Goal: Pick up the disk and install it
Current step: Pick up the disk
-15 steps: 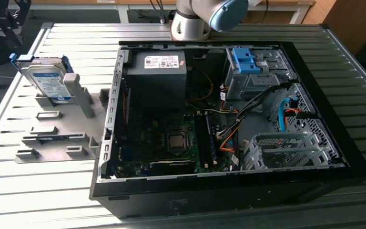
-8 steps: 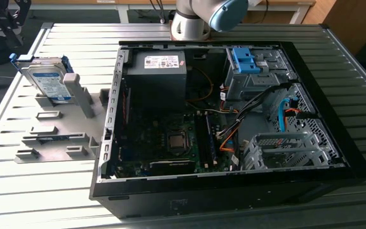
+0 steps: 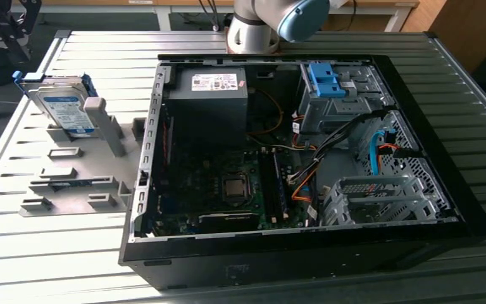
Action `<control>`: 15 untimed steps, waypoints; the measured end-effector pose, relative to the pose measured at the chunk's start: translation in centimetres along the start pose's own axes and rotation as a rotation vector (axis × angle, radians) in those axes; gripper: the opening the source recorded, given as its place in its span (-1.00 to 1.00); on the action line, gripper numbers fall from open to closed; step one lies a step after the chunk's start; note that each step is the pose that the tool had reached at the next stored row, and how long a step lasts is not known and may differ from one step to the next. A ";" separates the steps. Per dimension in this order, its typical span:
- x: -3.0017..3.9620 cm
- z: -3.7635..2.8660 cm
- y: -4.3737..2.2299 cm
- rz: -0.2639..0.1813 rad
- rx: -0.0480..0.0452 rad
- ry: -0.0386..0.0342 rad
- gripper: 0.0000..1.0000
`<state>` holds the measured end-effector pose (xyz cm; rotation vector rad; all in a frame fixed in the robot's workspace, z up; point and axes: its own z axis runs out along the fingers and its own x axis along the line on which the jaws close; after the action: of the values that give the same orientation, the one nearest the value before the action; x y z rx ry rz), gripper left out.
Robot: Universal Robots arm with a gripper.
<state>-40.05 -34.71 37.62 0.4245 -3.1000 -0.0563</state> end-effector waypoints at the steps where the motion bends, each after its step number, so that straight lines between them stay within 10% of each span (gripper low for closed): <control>1: 0.00 0.00 0.00 -0.001 0.0000 0.0001 -0.79; 15: 0.00 0.00 0.00 -0.015 0.0001 0.0005 -0.79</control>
<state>-40.05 -34.71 37.62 0.4476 -3.0964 -0.0562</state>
